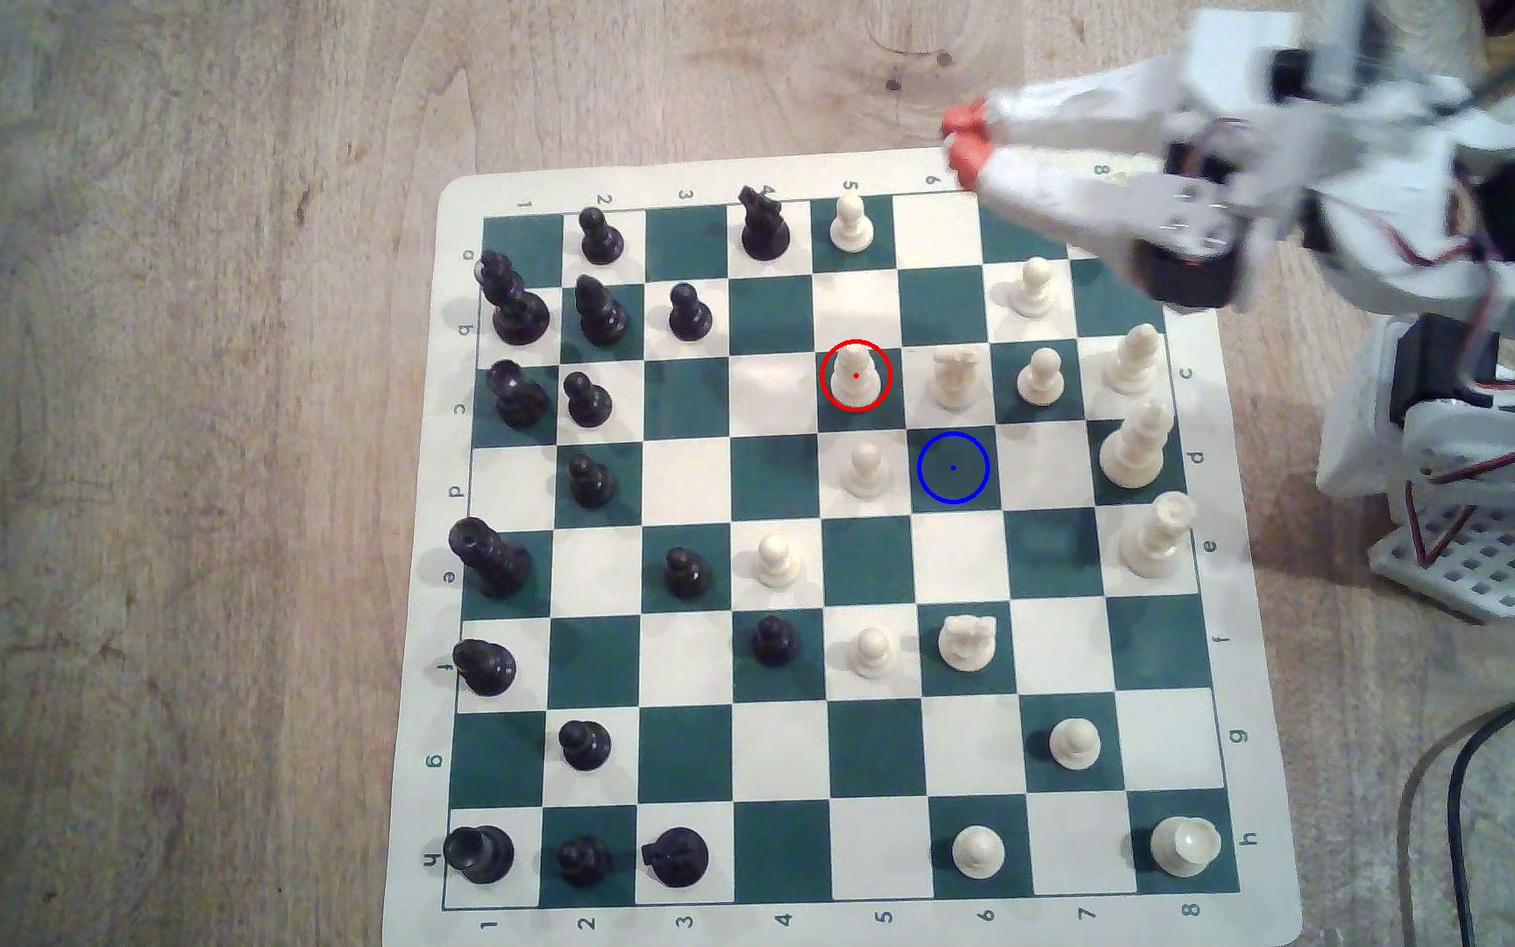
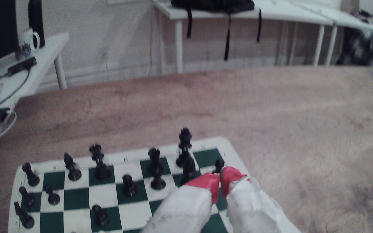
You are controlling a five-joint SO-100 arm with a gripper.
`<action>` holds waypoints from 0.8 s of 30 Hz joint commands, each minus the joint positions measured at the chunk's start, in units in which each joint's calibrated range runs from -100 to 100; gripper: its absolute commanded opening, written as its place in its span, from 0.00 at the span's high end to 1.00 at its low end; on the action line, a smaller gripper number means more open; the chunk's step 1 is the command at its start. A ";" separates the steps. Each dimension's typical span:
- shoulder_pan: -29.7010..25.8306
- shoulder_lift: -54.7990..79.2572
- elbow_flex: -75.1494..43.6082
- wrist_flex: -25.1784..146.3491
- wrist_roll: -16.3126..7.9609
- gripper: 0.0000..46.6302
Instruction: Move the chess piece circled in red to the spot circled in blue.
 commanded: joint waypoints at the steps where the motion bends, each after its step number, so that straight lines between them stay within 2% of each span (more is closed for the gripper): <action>1: -0.82 10.57 -10.98 4.86 -3.76 0.97; 3: -1.60 15.92 -15.42 7.80 -5.81 0.95; 4: -2.38 20.76 -19.77 10.59 -7.57 0.93; 6: -3.01 25.52 -23.67 13.13 -9.04 0.88; 15: -1.44 41.22 -30.02 16.32 -9.38 0.78; 19: -1.36 45.38 -31.92 16.24 -10.11 0.60; 24: -1.60 49.88 -33.64 14.85 -10.11 0.61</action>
